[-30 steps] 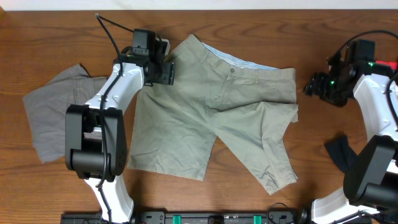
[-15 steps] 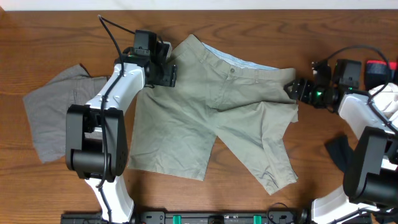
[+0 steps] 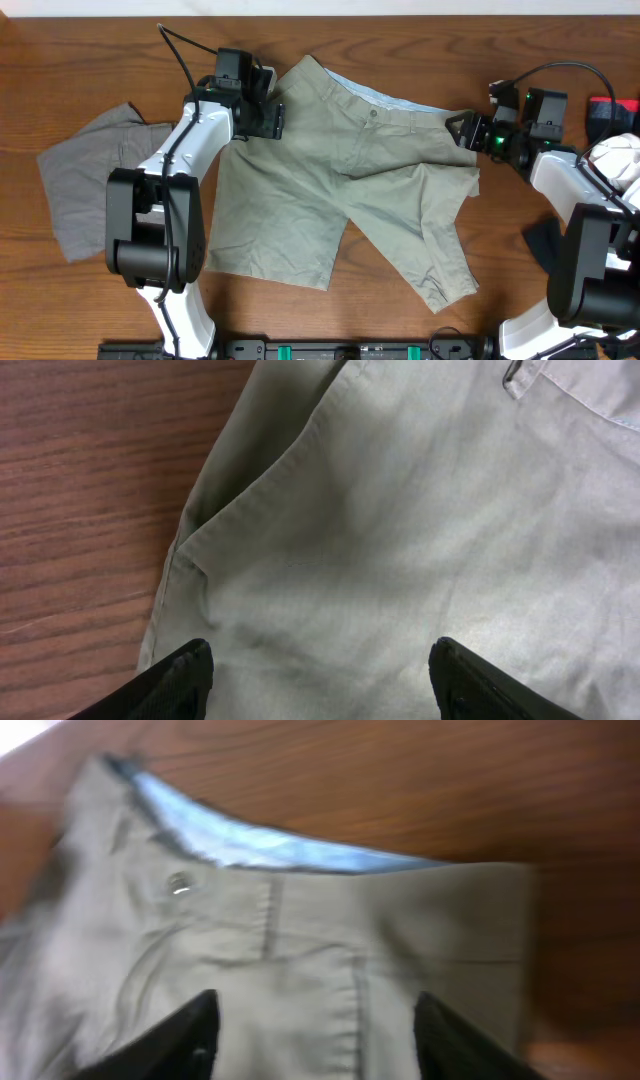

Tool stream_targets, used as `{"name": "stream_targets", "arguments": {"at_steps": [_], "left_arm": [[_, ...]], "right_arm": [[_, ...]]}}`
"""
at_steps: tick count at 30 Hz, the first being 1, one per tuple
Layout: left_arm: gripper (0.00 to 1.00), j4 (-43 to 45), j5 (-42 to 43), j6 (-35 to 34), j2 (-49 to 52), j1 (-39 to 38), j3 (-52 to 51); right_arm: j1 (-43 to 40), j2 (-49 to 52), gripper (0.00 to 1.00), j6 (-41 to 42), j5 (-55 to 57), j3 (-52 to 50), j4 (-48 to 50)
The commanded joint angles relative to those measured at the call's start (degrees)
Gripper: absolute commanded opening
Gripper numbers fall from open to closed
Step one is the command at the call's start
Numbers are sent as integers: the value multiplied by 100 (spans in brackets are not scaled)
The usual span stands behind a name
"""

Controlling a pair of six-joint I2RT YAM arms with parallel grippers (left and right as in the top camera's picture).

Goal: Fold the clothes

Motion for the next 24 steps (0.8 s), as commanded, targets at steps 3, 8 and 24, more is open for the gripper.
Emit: {"name": "stream_targets", "arguments": {"at_steps": [3, 8, 24], "left_arm": [[71, -15, 76, 101, -11, -17, -15], [71, -22, 76, 101, -9, -17, -15], [71, -205, 76, 76, -11, -17, -15]], "right_arm": [[9, 275, 72, 70, 1073, -24, 153], [22, 605, 72, 546, 1215, -24, 369], [310, 1578, 1, 1980, 584, -2, 2667]]}}
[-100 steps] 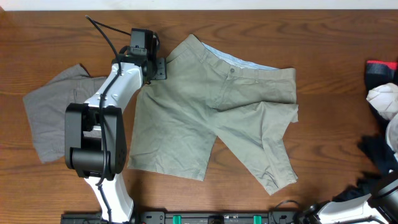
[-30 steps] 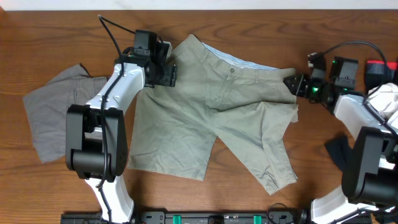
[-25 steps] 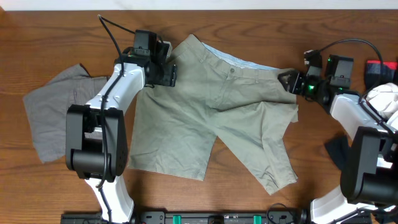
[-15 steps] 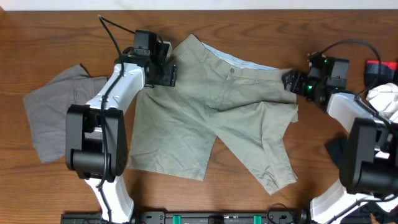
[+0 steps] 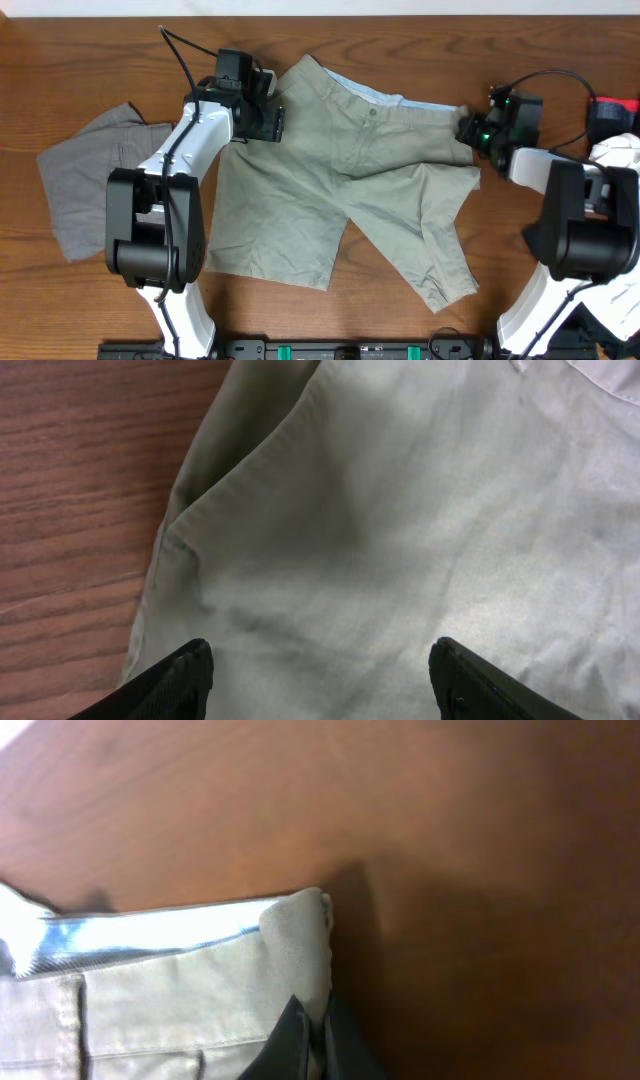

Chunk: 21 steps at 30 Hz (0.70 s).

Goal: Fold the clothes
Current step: 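Pull the waistband corner up and right to straighten the shorts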

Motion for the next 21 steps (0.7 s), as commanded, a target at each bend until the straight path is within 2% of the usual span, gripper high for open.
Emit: {"name": "stream_targets", "arguments": {"at_steps": [1, 6, 11, 16, 19, 21], "left_arm": [[71, -17, 74, 72, -11, -17, -15], [71, -20, 74, 31, -11, -17, -15], [71, -20, 74, 31, -11, -17, -15], [71, -22, 74, 13, -11, -17, -15], [71, -20, 72, 13, -11, -17, -15], [71, -17, 72, 15, -11, -17, -15]], "right_arm": [[131, 105, 1, 841, -437, 13, 741], [238, 149, 4, 1141, -420, 389, 2190], [337, 356, 10, 1071, -413, 1261, 2214], [295, 813, 33, 693, -170, 2232, 1631], [153, 994, 36, 509, -234, 2717, 1021], [48, 986, 43, 214, -564, 2927, 437]]}}
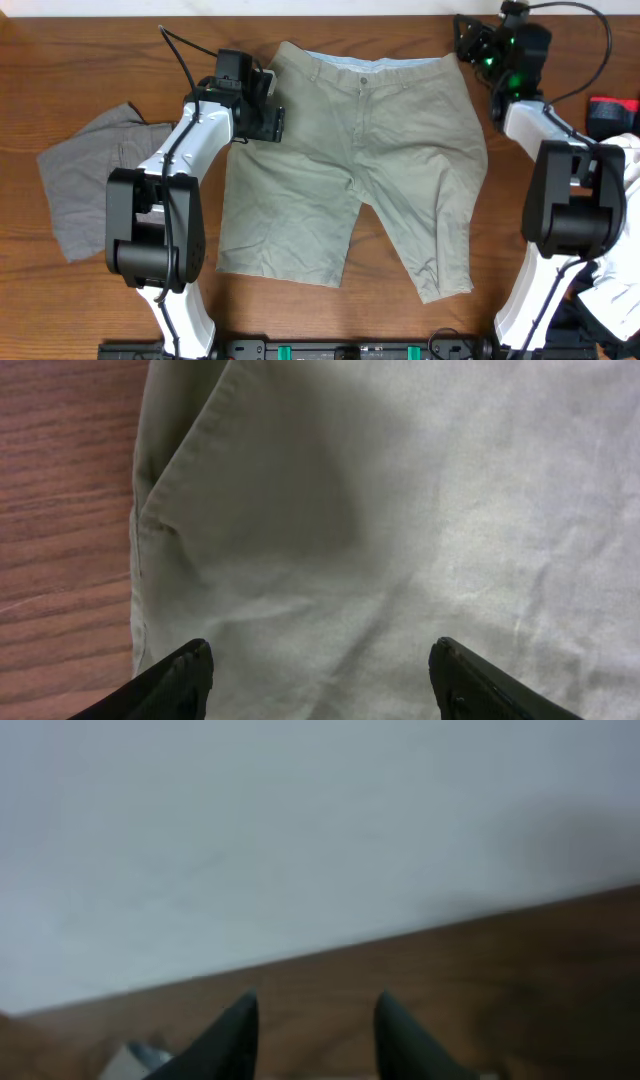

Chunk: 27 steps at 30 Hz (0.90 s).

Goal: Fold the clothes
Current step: 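Pull the waistband corner up and right to straighten the shorts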

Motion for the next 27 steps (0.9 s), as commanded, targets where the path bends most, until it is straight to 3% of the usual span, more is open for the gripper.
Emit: {"name": "stream_targets", "arguments": {"at_steps": [1, 7, 14, 19, 23, 25, 27], "left_arm": [[71, -15, 57, 22, -11, -17, -15], [72, -186, 50, 20, -11, -17, -15], [71, -387, 50, 20, -11, -17, -15], [71, -411, 52, 20, -11, -17, -15], [71, -409, 52, 20, -11, -17, -15], [71, -409, 52, 20, -11, -17, -15], [71, -404, 52, 20, -11, -17, -15]], "right_arm": [[-232, 103, 49, -671, -566, 398, -741], [-439, -417, 59, -1764, -1036, 586, -3296], [-380, -686, 65, -1888, 629, 522, -5595], [-216, -374, 64, -1740, 1506, 369, -6212], [-129, 2, 59, -1600, 1493, 328, -6155], [-87, 205, 50, -1497, 1480, 328, -6017], [-42, 413, 34, -1375, 1478, 328, -5805]]}}
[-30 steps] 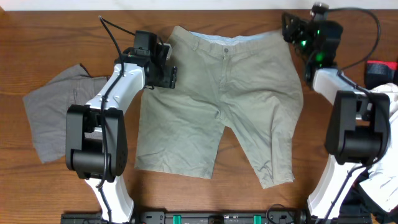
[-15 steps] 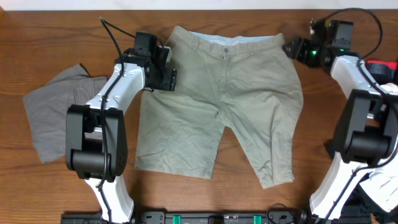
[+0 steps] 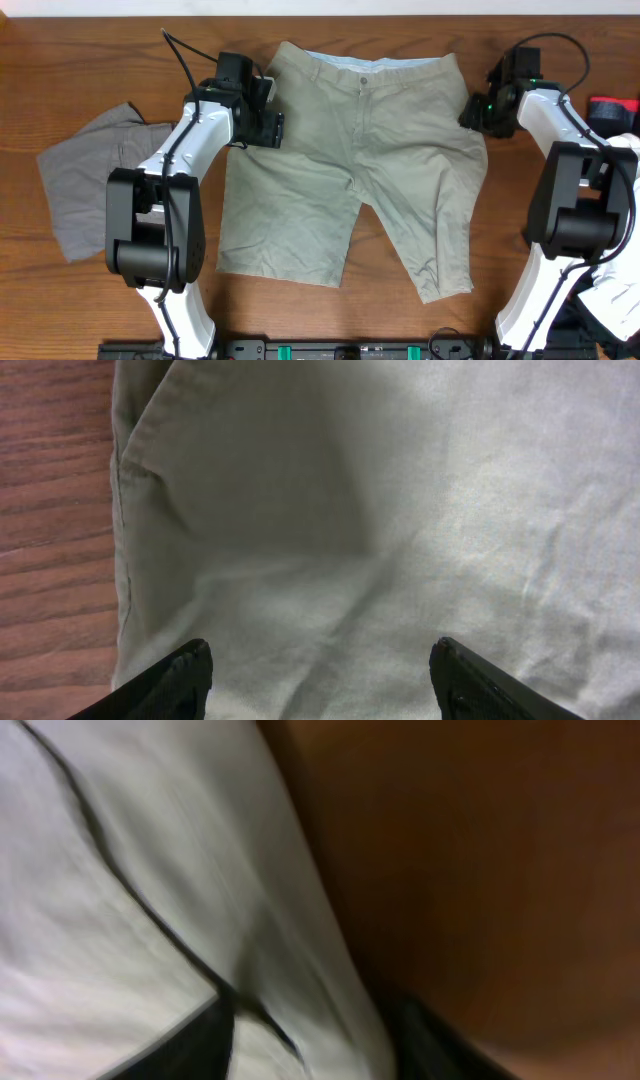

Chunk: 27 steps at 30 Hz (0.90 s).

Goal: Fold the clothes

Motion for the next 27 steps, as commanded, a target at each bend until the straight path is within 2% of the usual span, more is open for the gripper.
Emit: {"name": "stream_targets", "arguments": {"at_steps": [1, 2, 3, 7, 15, 18, 21, 22, 25, 26, 27], "left_arm": [[71, -9, 59, 20, -11, -17, -15], [71, -9, 59, 20, -11, -17, -15], [71, -7, 59, 20, -11, -17, -15], [71, -4, 59, 20, -11, -17, -15], [71, 52, 59, 20, -11, -17, -15], [71, 92, 57, 20, -11, -17, -15], [71, 90, 57, 20, -11, -15, -15], [71, 68, 57, 20, -11, -15, -15], [71, -61, 57, 20, -11, -15, -15], [71, -127, 57, 22, -11, -17, -15], [71, -184, 55, 26, -11, -17, -15]], "right_arm": [[122, 614, 21, 343, 175, -116, 232], [146, 715, 3, 400, 173, -116, 374], [173, 833, 1, 420, 164, -116, 553], [273, 1228, 1, 535, -317, -114, 1613], [302, 1449, 1, 1567, -1620, 17, 5394], [273, 1449, 1, 1720, -1731, 374, 5488], [175, 1445, 1, 1521, -1862, 898, 4883], [103, 1434, 3, 1384, -1956, 1106, 4531], [-149, 1346, 33, 970, -2293, 1687, 3327], [-249, 1292, 46, 778, -2387, 1878, 2852], [-348, 1209, 54, 566, -2474, 2044, 2396]]}}
